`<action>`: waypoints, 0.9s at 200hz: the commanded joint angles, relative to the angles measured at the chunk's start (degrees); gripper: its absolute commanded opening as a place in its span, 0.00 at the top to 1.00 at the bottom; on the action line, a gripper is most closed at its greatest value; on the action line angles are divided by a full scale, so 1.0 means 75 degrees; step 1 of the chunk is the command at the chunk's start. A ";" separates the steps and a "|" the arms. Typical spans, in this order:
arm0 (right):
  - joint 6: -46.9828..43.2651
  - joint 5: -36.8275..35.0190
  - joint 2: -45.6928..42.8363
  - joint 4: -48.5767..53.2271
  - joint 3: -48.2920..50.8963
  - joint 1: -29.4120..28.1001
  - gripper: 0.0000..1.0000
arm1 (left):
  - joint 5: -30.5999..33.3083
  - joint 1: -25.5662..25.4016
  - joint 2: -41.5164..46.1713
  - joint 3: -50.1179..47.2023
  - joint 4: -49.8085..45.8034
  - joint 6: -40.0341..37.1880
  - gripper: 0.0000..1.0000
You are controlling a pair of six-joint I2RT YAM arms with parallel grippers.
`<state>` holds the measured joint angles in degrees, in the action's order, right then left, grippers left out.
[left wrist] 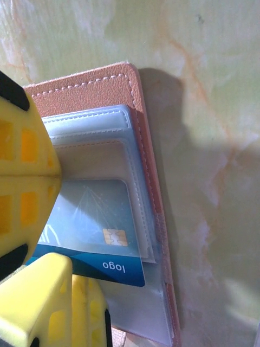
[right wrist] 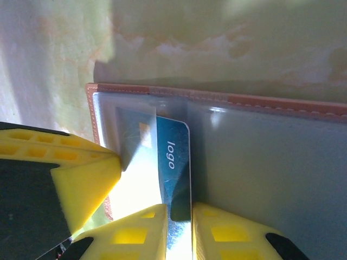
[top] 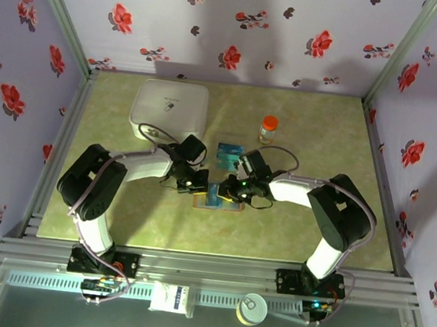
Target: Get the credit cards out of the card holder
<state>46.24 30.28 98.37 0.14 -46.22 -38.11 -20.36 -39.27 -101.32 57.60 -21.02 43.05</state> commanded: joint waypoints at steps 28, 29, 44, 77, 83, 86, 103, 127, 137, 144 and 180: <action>0.0245 0.0250 -0.0184 -0.0347 0.0127 0.0019 0.85 | 0.0172 -0.0042 -0.0352 -0.0186 -0.0392 -0.0213 1.00; 0.0245 0.0251 -0.0181 -0.0347 0.0127 0.0019 0.85 | 0.0172 -0.0046 -0.0353 -0.0189 -0.0389 -0.0211 1.00; 0.0213 0.0215 -0.0198 -0.0321 0.0161 0.0013 0.86 | 0.0172 -0.0039 -0.0351 -0.0227 -0.0350 -0.0197 1.00; 0.0057 -0.0015 -0.0275 -0.0010 0.0173 0.0029 0.89 | 0.0195 -0.0042 -0.0364 -0.0245 -0.0337 -0.0197 1.00; 0.0020 -0.0080 -0.0337 0.0065 0.0179 0.0033 0.90 | 0.0207 -0.0041 -0.0371 -0.0239 -0.0329 -0.0197 1.00; 0.0009 -0.0107 -0.0377 0.0088 0.0199 0.0041 0.90 | 0.0207 -0.0044 -0.0377 -0.0233 -0.0333 -0.0207 1.00; -0.0050 -0.0191 -0.0570 0.0226 0.0263 0.0105 0.89 | 0.0230 -0.0038 -0.0378 -0.0239 -0.0339 -0.0203 1.00; -0.0245 -0.0362 -0.0856 0.0619 0.0341 0.0237 0.89 | 0.0268 -0.0038 -0.0344 -0.0239 -0.0339 -0.0197 1.00; -0.0291 -0.0384 -0.0977 0.0692 0.0404 0.0292 0.90 | 0.0265 -0.0044 -0.0311 -0.0250 -0.0329 -0.0198 1.00; -0.0308 -0.0385 -0.1061 0.0739 0.0441 0.0320 0.90 | 0.0265 -0.0038 -0.0299 -0.0241 -0.0333 -0.0206 1.00; -0.0477 -0.0377 -0.1525 0.1016 0.0375 0.0348 0.91 | 0.0230 -0.0041 -0.0147 -0.0136 -0.0319 -0.0176 1.00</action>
<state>44.95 28.77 89.82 4.03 -43.51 -35.81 -20.38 -39.27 -101.36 57.60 -20.80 42.87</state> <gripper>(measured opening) 0.094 0.044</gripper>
